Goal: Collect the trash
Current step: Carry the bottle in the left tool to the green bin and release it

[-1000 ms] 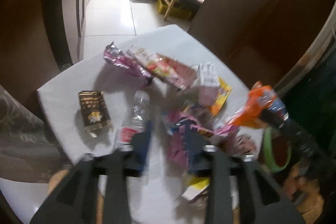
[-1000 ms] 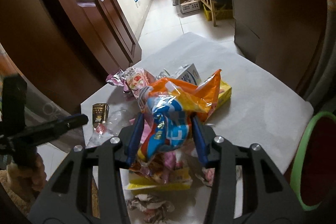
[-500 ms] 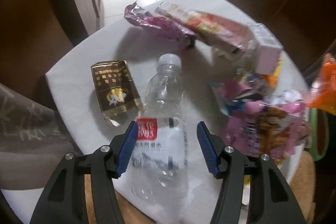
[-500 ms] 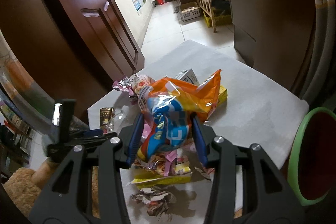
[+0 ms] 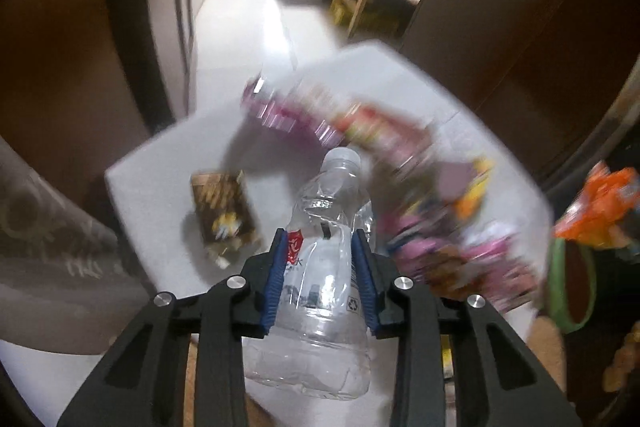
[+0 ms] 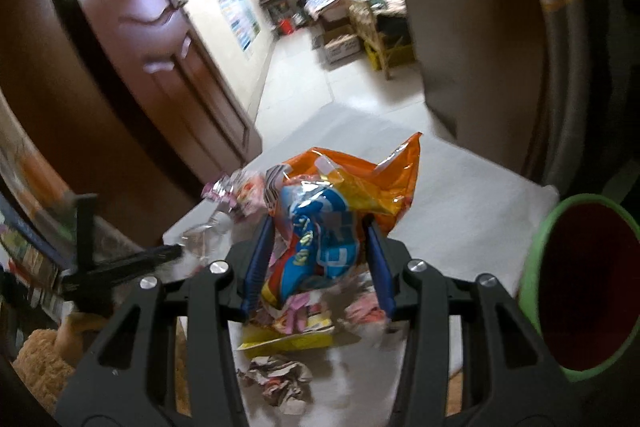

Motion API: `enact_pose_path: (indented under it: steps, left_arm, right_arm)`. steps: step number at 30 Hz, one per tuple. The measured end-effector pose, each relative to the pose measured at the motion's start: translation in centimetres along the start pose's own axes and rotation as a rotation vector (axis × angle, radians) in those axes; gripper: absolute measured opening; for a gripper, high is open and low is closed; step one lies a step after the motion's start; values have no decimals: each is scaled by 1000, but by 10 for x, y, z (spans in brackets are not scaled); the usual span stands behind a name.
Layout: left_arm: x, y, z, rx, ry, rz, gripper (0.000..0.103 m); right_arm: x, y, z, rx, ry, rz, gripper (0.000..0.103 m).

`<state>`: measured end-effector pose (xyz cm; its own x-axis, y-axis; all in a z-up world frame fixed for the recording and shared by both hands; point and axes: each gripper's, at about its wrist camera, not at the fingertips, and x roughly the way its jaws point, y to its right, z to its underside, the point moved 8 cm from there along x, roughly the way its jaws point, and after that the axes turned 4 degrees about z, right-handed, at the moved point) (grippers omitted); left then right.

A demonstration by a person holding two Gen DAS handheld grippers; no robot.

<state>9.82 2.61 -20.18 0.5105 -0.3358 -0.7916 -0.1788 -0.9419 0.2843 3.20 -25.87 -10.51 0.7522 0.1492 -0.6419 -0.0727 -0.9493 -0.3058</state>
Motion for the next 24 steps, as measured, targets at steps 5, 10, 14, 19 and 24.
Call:
enact_pose_path:
  steps: [5, 10, 14, 19, 24]
  left_arm:
    - [-35, 75, -34, 96, 126, 121, 30]
    - [-10, 196, -34, 199, 56, 372, 30]
    - [22, 287, -9, 315, -17, 473, 30]
    - [57, 360, 22, 412, -116, 543, 30]
    - [84, 403, 47, 493, -200, 569, 30]
  right_arm:
    - [-26, 57, -12, 80, 74, 97, 44]
    - [-44, 153, 4, 284, 83, 212, 44]
    - [-48, 211, 31, 433, 57, 264, 44]
    - [-48, 258, 58, 542, 30, 342, 84]
    - [-68, 282, 66, 595, 88, 457, 93]
